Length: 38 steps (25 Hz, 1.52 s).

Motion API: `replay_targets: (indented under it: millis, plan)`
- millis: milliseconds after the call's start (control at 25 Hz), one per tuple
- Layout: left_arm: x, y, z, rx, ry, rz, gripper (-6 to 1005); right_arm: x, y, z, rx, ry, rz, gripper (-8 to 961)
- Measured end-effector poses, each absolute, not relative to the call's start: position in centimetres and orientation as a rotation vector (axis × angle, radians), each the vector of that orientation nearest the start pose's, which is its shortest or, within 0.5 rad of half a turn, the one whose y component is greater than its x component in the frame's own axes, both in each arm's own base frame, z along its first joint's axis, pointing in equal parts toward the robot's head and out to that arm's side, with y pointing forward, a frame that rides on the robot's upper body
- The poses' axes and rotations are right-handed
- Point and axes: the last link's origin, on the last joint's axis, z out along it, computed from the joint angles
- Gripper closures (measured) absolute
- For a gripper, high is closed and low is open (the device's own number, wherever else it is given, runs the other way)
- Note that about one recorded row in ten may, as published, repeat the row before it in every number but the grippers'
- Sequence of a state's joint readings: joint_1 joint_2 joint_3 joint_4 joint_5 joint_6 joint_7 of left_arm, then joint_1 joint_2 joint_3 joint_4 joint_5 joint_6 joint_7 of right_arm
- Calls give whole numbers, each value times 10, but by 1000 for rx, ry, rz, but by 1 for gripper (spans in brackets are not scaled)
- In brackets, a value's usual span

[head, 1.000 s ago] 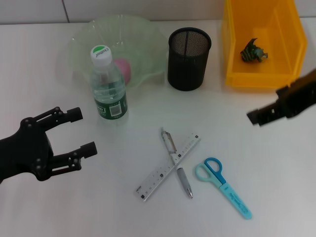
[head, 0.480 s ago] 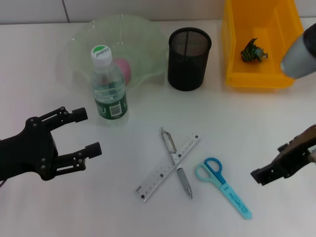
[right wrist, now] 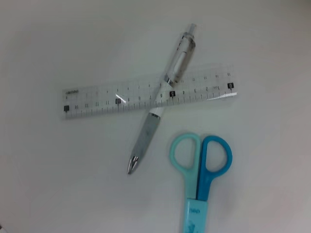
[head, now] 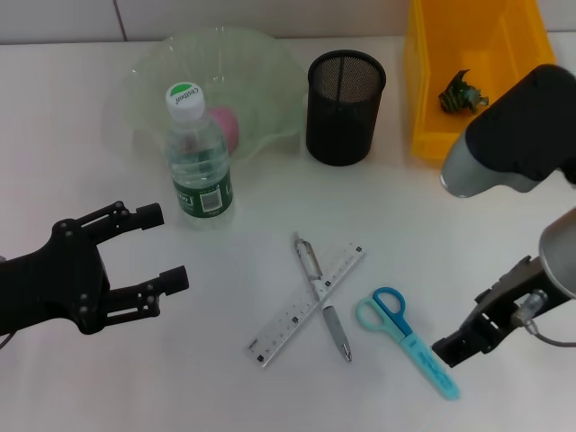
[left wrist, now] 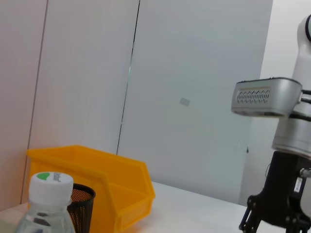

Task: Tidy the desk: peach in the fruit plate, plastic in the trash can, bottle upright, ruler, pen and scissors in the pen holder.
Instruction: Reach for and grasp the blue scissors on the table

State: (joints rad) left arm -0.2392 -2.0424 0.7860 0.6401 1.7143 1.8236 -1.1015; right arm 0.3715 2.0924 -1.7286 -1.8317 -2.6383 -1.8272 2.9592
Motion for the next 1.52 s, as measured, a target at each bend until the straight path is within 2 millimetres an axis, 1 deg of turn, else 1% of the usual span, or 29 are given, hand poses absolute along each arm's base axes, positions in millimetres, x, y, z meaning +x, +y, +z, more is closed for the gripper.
replay_targets:
  millis: [40,80,120,280,360,560,1280,1520]
  plan:
    - [-299,237,24,-2639,-429,-1013,156,153,260,-11,-2539,1041,-690,134]
    - [-299,237,24,-2639,-428,-1013,156,154,263,-18,-2547,1029,-708,134]
    - [-299,237,24,-2639,-428,-1013,156,154,263,-18,-2547,1029,-708,134]
    - [-299,237,24,-2640,-429,-1012,156,153,267,-31,-2564,983,-741,135]
    - [-299,237,24,-2640,-429,-1012,156,153,268,-33,-2568,975,-748,135]
    - [-300,237,24,-2638,-428,-1010,156,152,271,-47,-2587,929,-792,136]
    - [-301,235,23,-2638,-436,-1009,156,157,274,-66,-2607,900,-822,136]
    - [-301,235,23,-2637,-437,-1010,156,157,273,-68,-2612,887,-831,148]
